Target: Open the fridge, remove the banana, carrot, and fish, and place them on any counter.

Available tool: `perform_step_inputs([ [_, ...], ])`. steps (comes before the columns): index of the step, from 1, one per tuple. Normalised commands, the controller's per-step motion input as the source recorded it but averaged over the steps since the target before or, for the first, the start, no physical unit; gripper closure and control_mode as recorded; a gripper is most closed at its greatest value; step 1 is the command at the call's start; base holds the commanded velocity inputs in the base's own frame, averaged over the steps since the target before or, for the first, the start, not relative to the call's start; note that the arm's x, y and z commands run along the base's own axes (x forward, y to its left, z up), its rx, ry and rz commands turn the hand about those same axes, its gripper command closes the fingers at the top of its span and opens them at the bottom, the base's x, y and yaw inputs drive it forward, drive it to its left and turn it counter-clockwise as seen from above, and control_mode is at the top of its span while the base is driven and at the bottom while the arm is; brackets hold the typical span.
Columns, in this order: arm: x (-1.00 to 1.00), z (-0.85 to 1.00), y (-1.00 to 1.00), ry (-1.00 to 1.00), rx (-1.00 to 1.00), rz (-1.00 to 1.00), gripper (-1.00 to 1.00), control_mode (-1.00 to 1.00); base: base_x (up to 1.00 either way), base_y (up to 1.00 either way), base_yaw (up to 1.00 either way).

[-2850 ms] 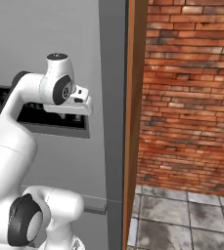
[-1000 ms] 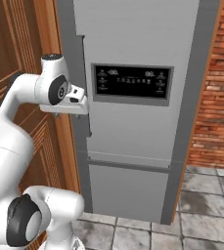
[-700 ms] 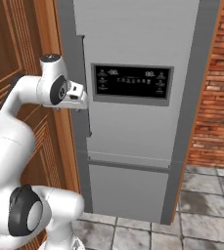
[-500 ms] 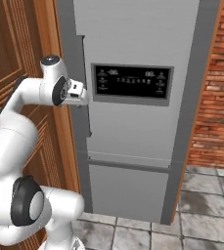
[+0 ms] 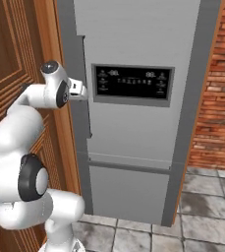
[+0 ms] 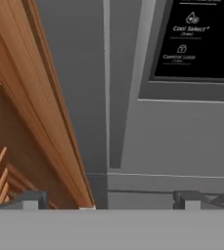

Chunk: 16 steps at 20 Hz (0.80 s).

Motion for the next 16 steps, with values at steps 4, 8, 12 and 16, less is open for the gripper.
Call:
perform_step_inputs([
  [4,0.63,0.00,0.00,0.00,0.00,-0.07,-1.00,-1.00,0.00,0.00,0.00],
  [8,0.83,0.00,0.02,0.00,0.00,-0.04,-1.00,-1.00,0.00,0.00,0.00],
  [12,0.77,0.00,0.00,0.00,0.00,-0.03,-1.00,-1.00,0.00,0.00,0.00],
  [16,0.55,-0.01,0.00,-0.04,0.00,-0.02,-1.00,-1.00,0.00,0.00,0.00],
])
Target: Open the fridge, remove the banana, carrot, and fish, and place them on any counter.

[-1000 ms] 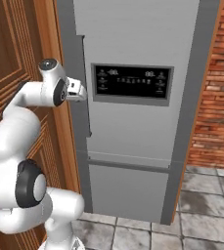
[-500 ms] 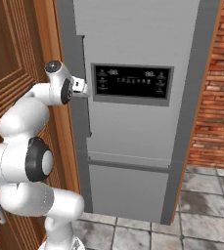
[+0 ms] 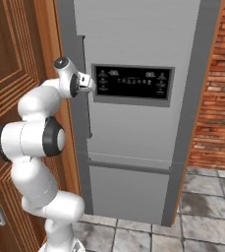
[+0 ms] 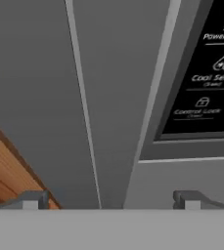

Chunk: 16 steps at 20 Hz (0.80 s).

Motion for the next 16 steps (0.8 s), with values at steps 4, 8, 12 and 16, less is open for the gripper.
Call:
perform_step_inputs([
  [4,0.42,-0.08,0.00,-0.14,0.02,0.00,-1.00,-1.00,0.00,0.00,0.00],
  [8,0.49,-0.14,0.00,-0.13,0.03,0.00,-1.00,-1.00,0.00,0.00,0.00],
  [12,0.55,-0.14,0.00,-0.08,0.03,0.00,-1.00,-1.00,0.00,0.00,0.00],
  [16,0.61,-0.11,0.00,-0.01,0.02,0.00,-1.00,-1.00,0.00,0.00,0.00],
])
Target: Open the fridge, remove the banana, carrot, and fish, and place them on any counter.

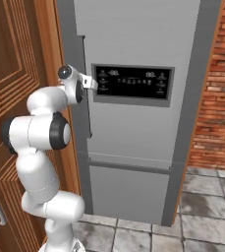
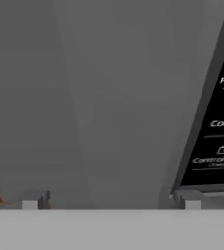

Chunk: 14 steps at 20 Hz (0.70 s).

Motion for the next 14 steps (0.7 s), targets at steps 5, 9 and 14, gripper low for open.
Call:
perform_step_inputs([
  [5,0.62,-0.13,-0.02,0.00,0.01,0.00,1.00,-1.00,0.00,0.00,0.00],
  [9,0.33,-0.15,0.00,0.00,0.00,0.00,1.00,-1.00,0.00,0.00,0.00],
  [14,0.02,0.00,-0.35,-0.04,0.00,-0.07,1.00,-1.00,0.00,0.00,0.00],
])
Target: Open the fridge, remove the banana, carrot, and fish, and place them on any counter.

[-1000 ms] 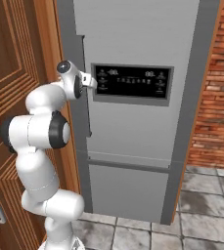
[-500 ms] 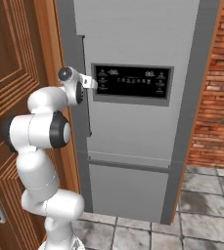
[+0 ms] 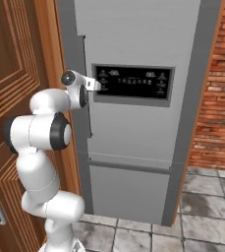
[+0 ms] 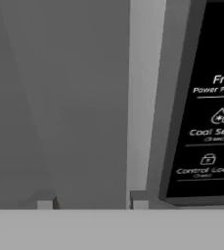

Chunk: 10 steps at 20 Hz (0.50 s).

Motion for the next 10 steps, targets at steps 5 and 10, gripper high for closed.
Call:
perform_step_inputs([
  [5,-0.19,0.02,-0.65,-0.05,0.00,-0.19,1.00,-1.00,0.00,0.00,0.00],
  [10,-0.69,0.10,-0.73,-0.09,0.01,-0.16,1.00,-1.00,0.00,0.00,0.00],
])
